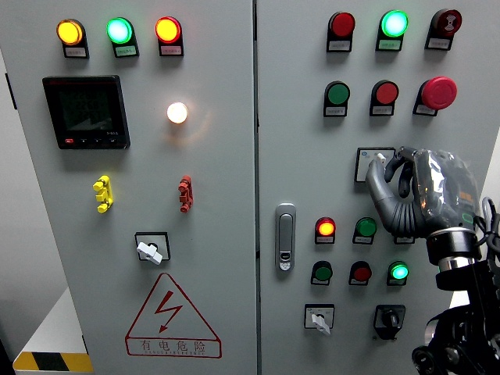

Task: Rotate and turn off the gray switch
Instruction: 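Open the right hand fingers and release the switch handle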

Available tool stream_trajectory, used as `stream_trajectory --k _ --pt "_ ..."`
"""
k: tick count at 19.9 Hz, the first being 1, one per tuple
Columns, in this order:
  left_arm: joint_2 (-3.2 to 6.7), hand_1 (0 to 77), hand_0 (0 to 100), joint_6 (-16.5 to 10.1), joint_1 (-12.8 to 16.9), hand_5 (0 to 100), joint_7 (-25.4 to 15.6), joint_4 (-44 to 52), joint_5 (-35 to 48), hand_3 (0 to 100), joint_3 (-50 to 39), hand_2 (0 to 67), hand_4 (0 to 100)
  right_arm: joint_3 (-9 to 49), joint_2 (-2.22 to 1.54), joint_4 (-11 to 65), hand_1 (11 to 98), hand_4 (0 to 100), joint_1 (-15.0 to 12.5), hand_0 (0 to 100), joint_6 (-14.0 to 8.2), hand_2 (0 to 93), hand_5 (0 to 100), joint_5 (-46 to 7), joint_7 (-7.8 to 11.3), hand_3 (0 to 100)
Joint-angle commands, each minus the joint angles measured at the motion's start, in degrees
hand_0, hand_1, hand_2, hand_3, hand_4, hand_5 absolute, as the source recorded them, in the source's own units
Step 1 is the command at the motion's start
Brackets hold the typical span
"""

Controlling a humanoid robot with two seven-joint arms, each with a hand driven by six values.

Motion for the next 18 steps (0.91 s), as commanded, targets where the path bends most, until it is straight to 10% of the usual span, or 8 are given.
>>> stream_trajectory --k 1,8,18 --pt "0.00 0.0 0 -0.09 0.03 13 0.04 -0.01 0.02 21 0.00 10.1 12 -0.06 -0.09 0.01 27.0 99 0.01 84 -0.96 69.3 93 -0.02 -0.04 98" --pt "0.00 0.0 0 0.00 -0.06 13 0.04 -0.01 0.02 21 0.00 10.1 12 -0.15 -0.44 0.45 30.3 93 -0.52 63 -2.20 60.7 92 -0.02 -0.04 92" --pt "0.00 0.0 0 0.00 0.03 13 0.04 -0.01 0.02 21 0.00 10.1 12 -0.23 -2.28 5.54 34.9 62 -4.91 51 -4.75 55.4 83 -0.11 0.05 75"
